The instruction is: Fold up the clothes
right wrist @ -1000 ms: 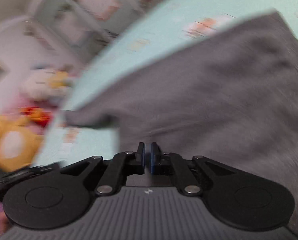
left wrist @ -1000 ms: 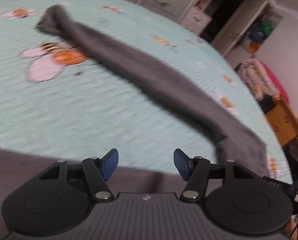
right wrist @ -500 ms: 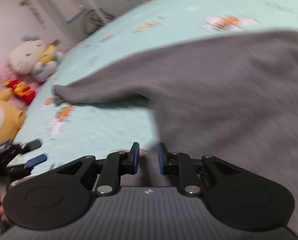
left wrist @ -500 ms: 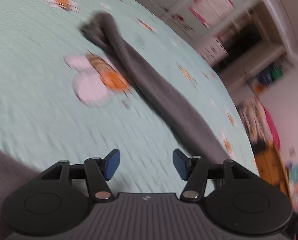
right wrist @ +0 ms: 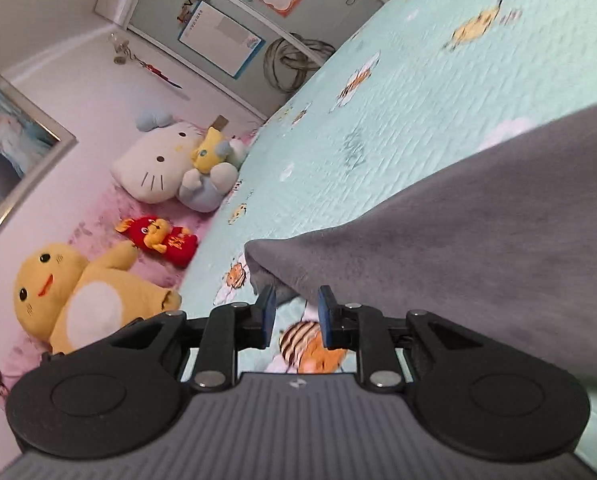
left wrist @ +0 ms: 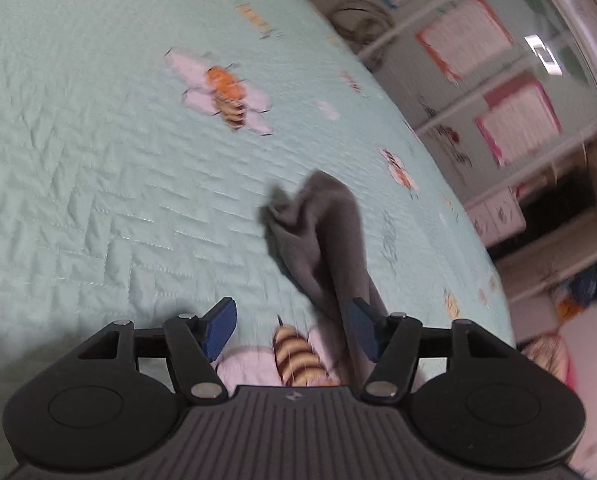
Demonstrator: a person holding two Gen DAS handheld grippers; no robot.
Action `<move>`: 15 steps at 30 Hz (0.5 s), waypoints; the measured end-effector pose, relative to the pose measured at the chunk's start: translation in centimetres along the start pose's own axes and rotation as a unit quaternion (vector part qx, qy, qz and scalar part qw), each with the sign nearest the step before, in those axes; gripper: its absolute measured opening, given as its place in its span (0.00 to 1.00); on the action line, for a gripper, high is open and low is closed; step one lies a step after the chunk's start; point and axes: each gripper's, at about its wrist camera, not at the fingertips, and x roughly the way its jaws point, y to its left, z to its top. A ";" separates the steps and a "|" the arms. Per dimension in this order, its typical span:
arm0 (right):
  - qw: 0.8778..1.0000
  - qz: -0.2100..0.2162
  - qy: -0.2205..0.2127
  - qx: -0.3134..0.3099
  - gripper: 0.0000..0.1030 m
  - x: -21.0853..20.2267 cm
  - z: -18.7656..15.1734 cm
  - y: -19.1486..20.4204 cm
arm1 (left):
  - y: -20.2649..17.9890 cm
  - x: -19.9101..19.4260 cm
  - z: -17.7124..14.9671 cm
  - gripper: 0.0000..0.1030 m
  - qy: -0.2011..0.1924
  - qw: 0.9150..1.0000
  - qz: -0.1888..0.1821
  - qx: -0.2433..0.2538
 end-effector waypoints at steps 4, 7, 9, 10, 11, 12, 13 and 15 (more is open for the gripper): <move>0.999 -0.001 -0.008 -0.044 0.23 1.4 -2.1 -2.7 | 0.6 1.8 1.8 0.62 -0.020 1.000 -0.012 -0.008; 0.997 0.034 -0.003 -0.072 0.38 1.4 -1.9 -2.6 | 1.1 3.2 3.1 0.62 -0.035 0.999 -0.021 -0.013; 0.995 0.045 0.004 -0.087 0.44 1.7 -2.0 -2.5 | 1.4 4.1 4.0 0.61 -0.045 0.998 -0.027 -0.017; 0.995 0.045 0.010 -0.088 0.44 1.9 -2.0 -2.5 | 1.5 4.5 4.5 0.60 -0.050 0.998 -0.030 -0.019; 0.995 0.048 0.013 -0.087 0.44 2.0 -2.0 -2.5 | 1.6 4.8 4.8 0.58 -0.054 0.998 -0.031 -0.013; 0.995 0.051 0.014 -0.084 0.44 2.0 -2.0 -2.7 | 1.6 5.1 5.0 0.54 -0.057 0.998 -0.033 -0.003; 0.995 0.056 0.014 -0.078 0.44 1.8 -2.0 -3.0 | 1.7 5.4 5.2 0.52 -0.057 0.998 -0.032 0.005; 0.996 0.064 0.015 -0.066 0.44 1.6 -1.9 -3.5 | 1.9 6.3 5.4 0.39 -0.054 0.998 -0.025 0.021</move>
